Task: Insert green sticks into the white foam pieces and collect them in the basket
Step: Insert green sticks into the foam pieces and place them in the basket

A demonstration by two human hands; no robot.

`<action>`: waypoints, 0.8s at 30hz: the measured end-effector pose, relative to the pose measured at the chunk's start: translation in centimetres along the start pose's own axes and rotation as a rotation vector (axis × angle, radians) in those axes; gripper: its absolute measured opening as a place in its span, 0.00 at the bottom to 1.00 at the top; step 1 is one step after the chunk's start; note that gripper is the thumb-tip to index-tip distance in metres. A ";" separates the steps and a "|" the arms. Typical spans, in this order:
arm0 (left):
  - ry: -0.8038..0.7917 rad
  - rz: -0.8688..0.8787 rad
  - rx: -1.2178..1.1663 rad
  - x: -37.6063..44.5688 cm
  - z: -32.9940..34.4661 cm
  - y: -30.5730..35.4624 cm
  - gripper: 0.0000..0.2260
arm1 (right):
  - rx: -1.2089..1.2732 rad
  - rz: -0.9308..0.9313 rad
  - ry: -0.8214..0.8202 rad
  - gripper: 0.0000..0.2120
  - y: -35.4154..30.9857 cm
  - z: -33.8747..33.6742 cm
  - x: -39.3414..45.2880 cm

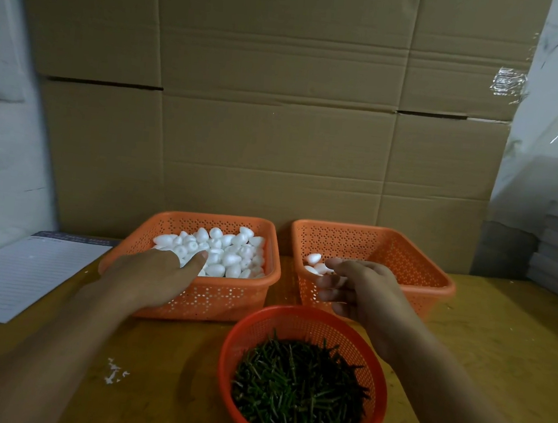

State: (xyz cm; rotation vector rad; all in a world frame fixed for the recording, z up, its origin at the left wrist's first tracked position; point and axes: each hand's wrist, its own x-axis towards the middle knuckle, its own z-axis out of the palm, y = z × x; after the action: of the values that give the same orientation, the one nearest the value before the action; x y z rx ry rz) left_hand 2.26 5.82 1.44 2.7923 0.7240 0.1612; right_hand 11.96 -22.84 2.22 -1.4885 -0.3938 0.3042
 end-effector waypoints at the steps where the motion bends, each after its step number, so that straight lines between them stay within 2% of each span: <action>1: 0.001 -0.001 0.001 0.0 0.0 0.0 0.33 | -0.002 0.001 0.001 0.09 0.0 0.0 0.0; 24: -0.058 0.020 0.019 0.2 -0.3 -0.1 0.31 | -0.009 -0.010 -0.015 0.09 0.1 -0.1 0.1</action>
State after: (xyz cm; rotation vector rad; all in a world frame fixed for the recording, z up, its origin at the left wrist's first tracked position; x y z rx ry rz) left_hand 2.33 6.01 1.72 2.8106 0.6870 0.0771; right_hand 12.06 -22.89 2.12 -1.4932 -0.4147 0.3063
